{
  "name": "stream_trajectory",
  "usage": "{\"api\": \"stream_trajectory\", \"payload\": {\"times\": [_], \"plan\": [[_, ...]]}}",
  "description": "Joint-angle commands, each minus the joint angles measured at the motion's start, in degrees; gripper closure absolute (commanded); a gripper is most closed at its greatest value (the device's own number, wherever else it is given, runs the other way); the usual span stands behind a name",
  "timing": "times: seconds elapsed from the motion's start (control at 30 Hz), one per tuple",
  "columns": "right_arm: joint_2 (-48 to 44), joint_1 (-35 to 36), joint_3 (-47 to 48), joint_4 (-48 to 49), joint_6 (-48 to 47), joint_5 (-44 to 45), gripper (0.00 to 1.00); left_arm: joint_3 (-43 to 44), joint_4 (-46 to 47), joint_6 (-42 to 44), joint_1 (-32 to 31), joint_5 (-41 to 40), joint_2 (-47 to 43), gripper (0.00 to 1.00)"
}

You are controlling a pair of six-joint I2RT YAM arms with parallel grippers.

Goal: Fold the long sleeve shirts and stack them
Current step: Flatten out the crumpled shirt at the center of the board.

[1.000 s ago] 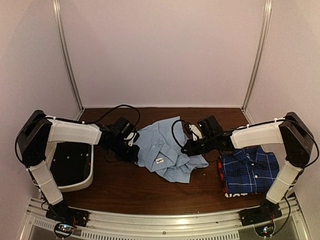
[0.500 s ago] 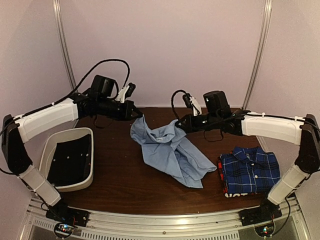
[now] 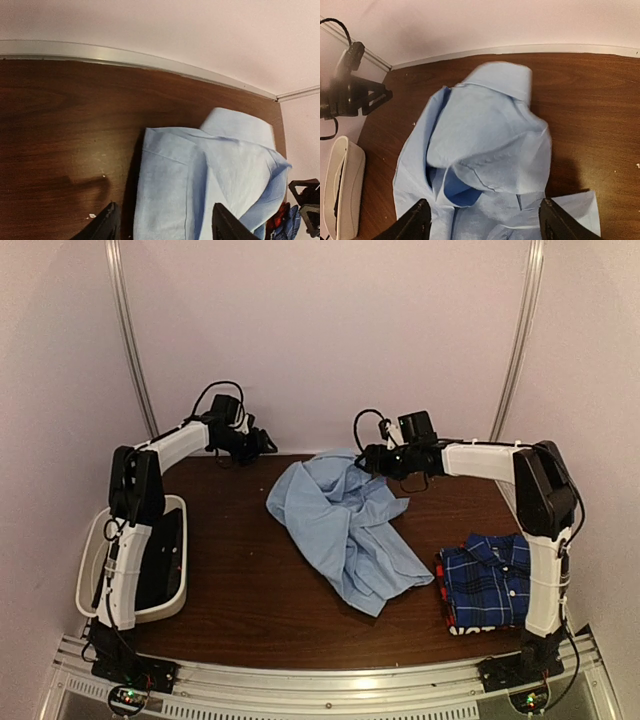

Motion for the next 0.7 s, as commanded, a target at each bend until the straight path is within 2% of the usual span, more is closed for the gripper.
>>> {"api": "stream_trajectory", "payload": {"times": [0.0,0.13,0.27,0.4,0.5,0.67], "plan": [[-3.4,1.4,-0.9,-1.0,-0.8,1.1,0.19,-3.0,-1.8,1.0,-1.3,-0.6,-6.4,0.28],[-7.4,1.6,-6.6,-1.3,-2.9,4.8,0.1,-17.2,2.8,1.7,-1.5,-1.9,-16.5,0.2],[-10.9,2.1,-12.0,-2.5,-4.0,6.6,0.09,-33.6,8.0,1.9,-3.2,-1.4,-26.3,0.2],[-15.1,4.0,-18.0,-2.2,-5.1,8.2,0.1,-46.9,12.0,1.2,-7.8,-1.9,-34.5,0.21],[-17.5,5.5,-22.1,-2.4,-5.7,9.0,0.11,-54.1,13.6,0.2,-12.1,-3.1,-38.6,0.21],[-21.1,7.1,-28.0,-1.7,-4.7,9.4,0.13,-59.3,13.9,-0.8,-20.5,-6.0,-42.0,0.21]]}}
